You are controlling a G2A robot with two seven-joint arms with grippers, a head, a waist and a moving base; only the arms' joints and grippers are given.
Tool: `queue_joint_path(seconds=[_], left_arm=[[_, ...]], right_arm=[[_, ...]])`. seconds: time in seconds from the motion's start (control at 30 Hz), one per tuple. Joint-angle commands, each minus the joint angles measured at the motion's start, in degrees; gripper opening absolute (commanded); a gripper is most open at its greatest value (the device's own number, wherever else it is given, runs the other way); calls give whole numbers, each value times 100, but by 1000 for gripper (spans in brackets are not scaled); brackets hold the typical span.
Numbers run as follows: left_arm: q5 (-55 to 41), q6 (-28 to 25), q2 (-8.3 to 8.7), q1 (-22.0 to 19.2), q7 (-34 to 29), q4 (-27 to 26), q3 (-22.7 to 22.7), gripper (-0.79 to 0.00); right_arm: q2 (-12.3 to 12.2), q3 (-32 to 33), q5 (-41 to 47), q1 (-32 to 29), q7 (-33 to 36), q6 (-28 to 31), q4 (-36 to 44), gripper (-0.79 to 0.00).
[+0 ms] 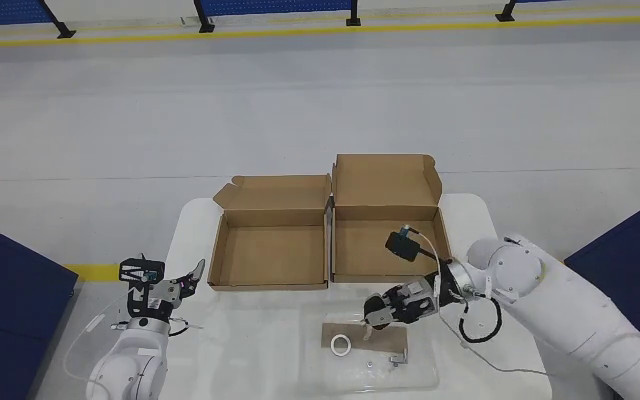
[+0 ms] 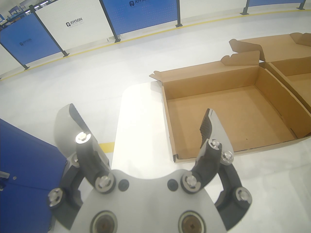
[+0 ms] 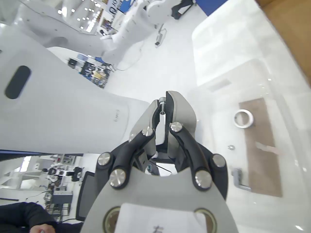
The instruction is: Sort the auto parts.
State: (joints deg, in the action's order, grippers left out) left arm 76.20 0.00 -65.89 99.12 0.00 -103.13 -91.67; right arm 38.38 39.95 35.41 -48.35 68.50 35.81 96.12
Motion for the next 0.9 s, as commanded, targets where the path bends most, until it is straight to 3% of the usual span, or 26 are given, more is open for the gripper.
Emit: queue_joint_path(seconds=[0.0, 0.23, 0.37, 0.5, 0.77, 0.87], left_arm=[[0, 0, 0, 0, 0, 0, 0, 0], [0, 0, 0, 0, 0, 0, 0, 0], [0, 0, 0, 0, 0, 0, 0, 0], [0, 0, 0, 0, 0, 0, 0, 0], [0, 0, 0, 0, 0, 0, 0, 0], [0, 0, 0, 0, 0, 0, 0, 0]], right_arm=[[-13, -7, 205, 11, 44, -43, -3, -785], [-8, 3, 286, -11, -52, -35, 13, -785], [6, 234, 1346, -278, -451, 248, 142, -785], [-3, 523, 2580, -503, -286, 284, 243, -785], [154, 1123, 4259, -827, 512, -513, 560, -785], [203, 1246, 4391, -836, 727, -728, 513, -785]])
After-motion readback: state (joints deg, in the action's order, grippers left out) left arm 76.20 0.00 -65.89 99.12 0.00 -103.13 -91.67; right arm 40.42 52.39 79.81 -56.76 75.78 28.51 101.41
